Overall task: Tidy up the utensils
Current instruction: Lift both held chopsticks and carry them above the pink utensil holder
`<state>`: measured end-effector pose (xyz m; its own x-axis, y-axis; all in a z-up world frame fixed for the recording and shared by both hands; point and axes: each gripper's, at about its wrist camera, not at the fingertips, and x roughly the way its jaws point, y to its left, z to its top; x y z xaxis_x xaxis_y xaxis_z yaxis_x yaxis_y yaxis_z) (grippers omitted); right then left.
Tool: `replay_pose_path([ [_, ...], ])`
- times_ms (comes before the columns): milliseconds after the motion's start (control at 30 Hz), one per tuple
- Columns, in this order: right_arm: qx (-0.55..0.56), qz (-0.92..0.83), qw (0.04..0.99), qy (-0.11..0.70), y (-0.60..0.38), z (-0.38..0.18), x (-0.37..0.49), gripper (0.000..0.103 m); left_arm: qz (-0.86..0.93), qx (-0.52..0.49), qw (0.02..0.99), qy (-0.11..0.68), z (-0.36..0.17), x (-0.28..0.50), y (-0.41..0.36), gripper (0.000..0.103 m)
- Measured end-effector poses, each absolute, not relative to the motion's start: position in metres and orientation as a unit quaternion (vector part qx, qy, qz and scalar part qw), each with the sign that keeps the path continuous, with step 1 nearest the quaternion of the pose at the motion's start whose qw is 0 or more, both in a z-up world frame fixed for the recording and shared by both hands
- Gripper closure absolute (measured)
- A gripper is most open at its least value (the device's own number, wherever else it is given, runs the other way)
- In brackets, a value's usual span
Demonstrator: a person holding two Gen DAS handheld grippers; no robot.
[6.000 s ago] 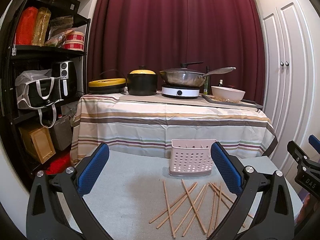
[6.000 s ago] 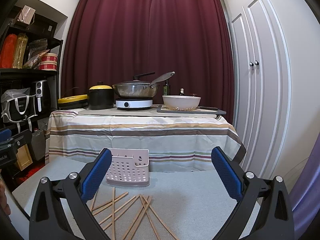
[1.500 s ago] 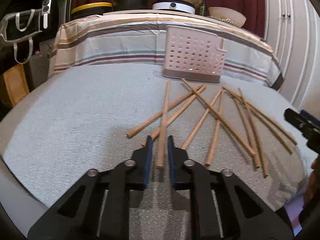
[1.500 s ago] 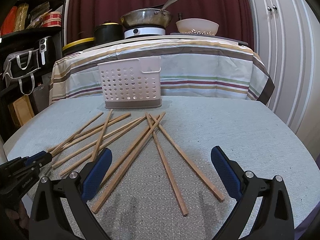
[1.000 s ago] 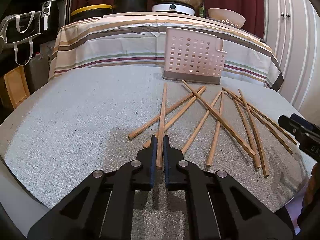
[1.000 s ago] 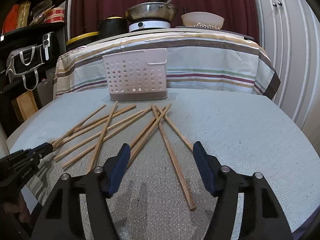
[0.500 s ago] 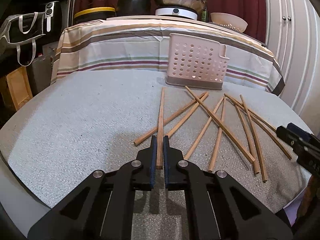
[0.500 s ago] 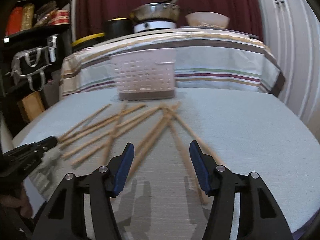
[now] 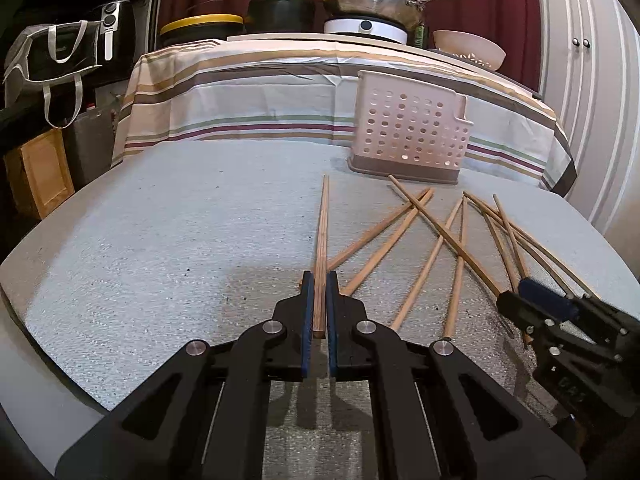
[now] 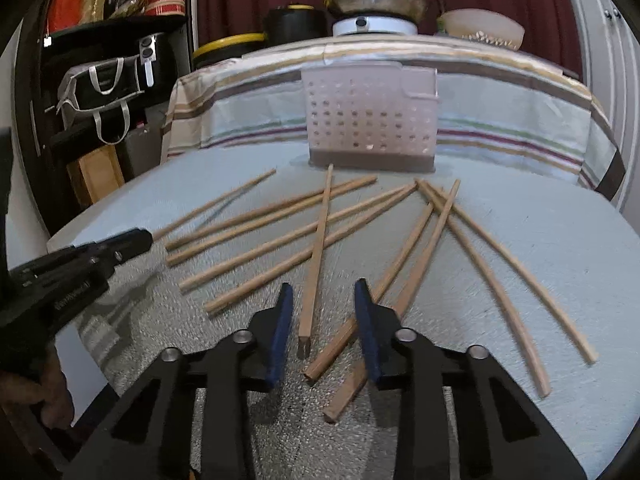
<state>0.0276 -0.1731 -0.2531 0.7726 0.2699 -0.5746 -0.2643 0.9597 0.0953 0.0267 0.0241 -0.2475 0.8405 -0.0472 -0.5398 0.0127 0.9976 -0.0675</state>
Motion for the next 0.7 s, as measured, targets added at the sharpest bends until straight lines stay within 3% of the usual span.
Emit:
replay_pose_path([
  [133, 0.008, 0.146, 0.942, 0.302, -0.173, -0.254, 0.027, 0.096, -0.014, -0.033, 0.959, 0.281, -0.248, 0.027, 0.027, 0.097],
  [700, 0.019, 0.137, 0.966, 0.219, -0.195, -0.199, 0.013, 0.096, -0.007, -0.041, 0.969, 0.244, -0.220, 0.025, 0.035, 0.097],
])
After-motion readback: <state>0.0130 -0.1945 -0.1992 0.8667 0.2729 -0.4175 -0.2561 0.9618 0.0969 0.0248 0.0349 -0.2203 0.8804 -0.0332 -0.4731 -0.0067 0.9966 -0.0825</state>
